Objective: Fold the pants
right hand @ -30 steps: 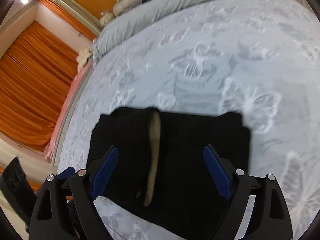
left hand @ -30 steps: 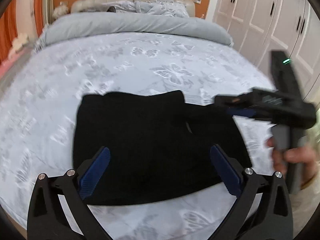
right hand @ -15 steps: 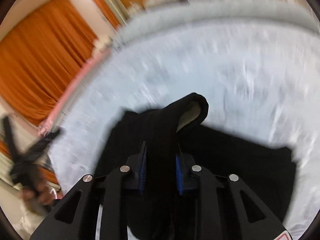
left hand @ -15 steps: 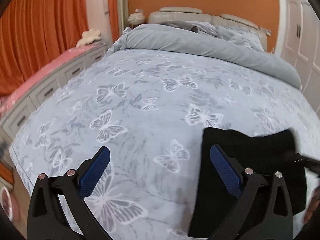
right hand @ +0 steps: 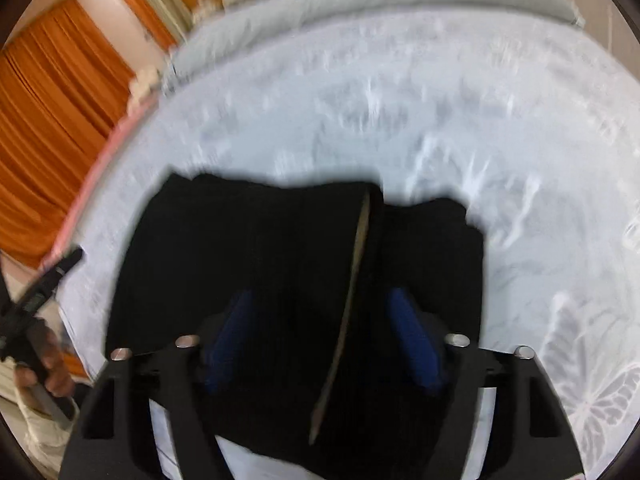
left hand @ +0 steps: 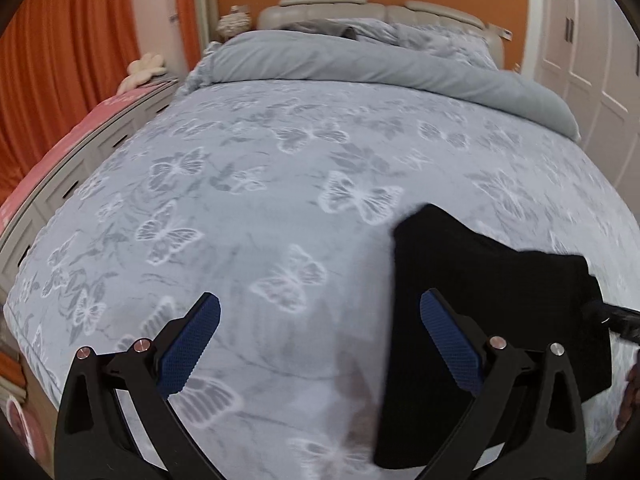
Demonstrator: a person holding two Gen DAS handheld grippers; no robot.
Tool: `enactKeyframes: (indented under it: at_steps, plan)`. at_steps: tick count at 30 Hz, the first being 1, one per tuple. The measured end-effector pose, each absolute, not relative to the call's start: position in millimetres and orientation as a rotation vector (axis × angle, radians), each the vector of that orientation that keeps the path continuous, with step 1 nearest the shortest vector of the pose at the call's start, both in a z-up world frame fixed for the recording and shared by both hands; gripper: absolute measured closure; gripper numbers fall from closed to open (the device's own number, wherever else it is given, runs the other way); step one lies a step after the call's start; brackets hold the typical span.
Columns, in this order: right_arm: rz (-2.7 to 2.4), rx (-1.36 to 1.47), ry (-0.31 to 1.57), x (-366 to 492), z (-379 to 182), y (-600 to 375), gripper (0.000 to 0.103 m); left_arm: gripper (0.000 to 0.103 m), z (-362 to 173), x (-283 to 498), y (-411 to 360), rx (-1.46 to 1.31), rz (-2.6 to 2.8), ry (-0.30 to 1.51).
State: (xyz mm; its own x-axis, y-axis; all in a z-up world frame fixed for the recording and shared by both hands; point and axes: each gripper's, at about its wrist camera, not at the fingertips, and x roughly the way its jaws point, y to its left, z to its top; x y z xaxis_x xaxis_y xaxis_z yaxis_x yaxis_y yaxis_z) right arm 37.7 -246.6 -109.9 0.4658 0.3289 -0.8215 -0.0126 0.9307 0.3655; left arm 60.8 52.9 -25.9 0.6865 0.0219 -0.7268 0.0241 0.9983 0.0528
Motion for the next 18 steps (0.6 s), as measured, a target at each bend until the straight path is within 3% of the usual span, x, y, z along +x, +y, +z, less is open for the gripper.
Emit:
enactKeyframes:
  at_steps: [2,3,4,5,6,10,13,15,17,18]
  plan:
    - [0.208,0.324,1.057,43,-116,-243,0.035,0.005,-31,60,43,0.077,-0.013,0.827]
    - [0.225,0.306,1.044,46,-113,-237,0.063,0.005,-34,60,37,0.088,-0.021,0.836]
    - [0.266,0.316,1.042,48,-108,-233,0.078,0.005,-36,59,34,0.091,-0.024,0.842]
    - [0.269,0.315,1.027,47,-99,-233,0.089,0.005,-38,59,32,0.090,-0.028,0.849]
    - [0.273,0.301,1.007,44,-90,-237,0.093,0.005,-39,59,31,0.081,-0.035,0.856]
    - [0.269,0.290,0.892,16,-39,-260,0.096,0.005,-37,59,33,0.048,-0.062,0.865]
    - [0.111,0.243,0.945,18,-59,-288,0.096,0.005,-39,59,31,0.064,-0.071,0.865]
    - [0.057,0.212,1.062,29,-98,-293,0.087,0.005,-44,60,28,0.071,-0.078,0.887]
    - [0.069,0.258,1.030,28,-103,-300,0.085,0.005,-49,61,25,0.082,-0.084,0.906]
    - [0.077,0.268,1.023,28,-98,-303,0.079,0.005,-51,62,23,0.090,-0.087,0.914]
